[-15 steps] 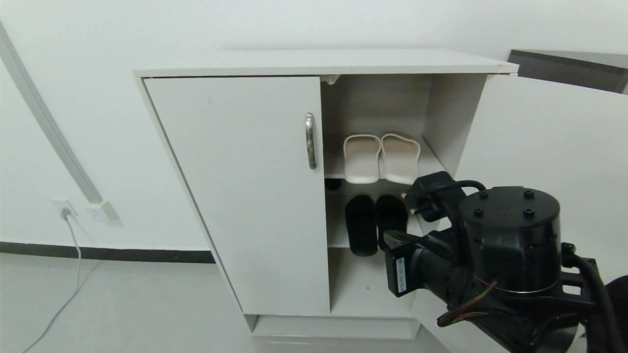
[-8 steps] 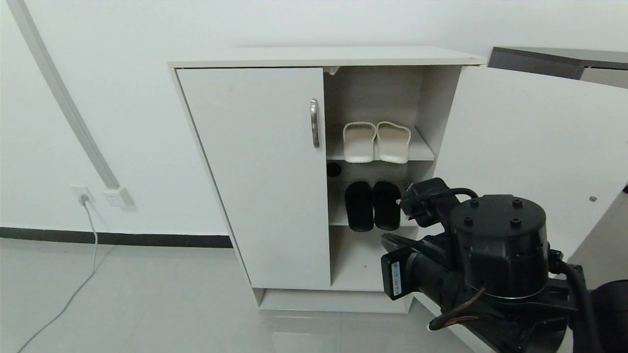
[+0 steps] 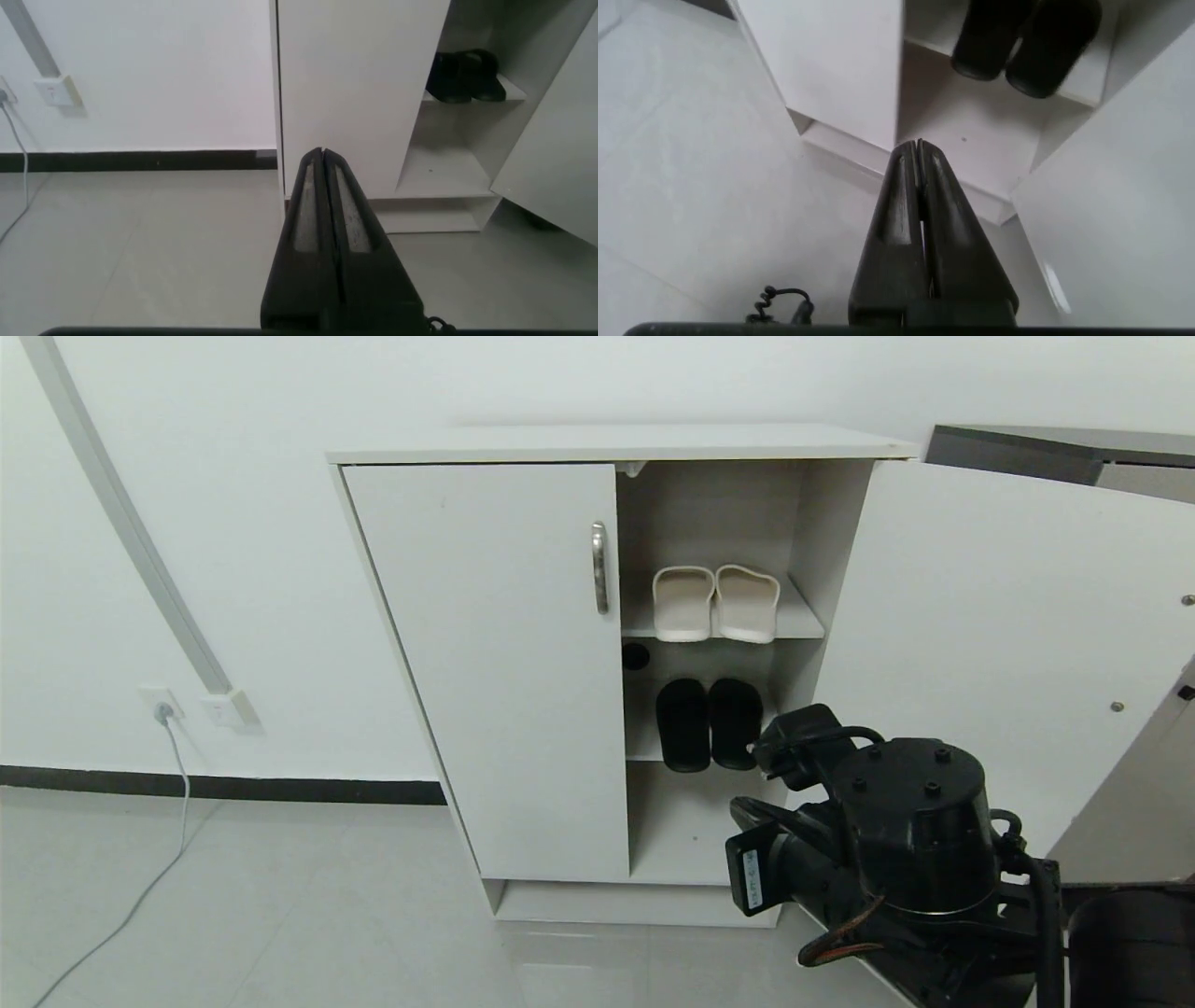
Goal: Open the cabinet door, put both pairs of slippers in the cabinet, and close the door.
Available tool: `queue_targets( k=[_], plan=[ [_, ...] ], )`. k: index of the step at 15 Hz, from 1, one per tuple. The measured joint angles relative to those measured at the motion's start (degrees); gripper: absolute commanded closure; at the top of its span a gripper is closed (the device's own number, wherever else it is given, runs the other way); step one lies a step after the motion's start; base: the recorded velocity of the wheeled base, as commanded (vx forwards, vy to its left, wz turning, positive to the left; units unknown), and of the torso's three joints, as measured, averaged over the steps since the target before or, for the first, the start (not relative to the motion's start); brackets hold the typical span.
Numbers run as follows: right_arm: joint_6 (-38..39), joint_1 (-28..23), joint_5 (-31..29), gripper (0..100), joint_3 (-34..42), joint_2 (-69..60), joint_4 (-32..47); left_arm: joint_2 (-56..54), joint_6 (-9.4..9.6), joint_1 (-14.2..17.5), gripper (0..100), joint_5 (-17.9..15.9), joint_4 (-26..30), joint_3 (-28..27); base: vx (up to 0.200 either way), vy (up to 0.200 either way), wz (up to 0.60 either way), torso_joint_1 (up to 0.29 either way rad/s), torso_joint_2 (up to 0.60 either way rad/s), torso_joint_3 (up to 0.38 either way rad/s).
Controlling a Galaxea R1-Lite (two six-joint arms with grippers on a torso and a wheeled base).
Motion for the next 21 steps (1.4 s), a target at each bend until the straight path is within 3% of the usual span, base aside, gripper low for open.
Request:
queue_targets(
  k=[8,21],
  plan=[
    [0.0,0.0,0.0,100,0.3,1.0,-0.1,0.0,-0.02,0.0,100,0.0,0.0,0.0,0.000,0.000,0.00,0.000,-0.01,-0.004],
    [0.0,0.0,0.0,100,0.6,1.1,0.0,0.0,0.05,0.0,100,0.0,0.0,0.0,0.000,0.000,0.00,0.074,-0.41,-0.338]
  ],
)
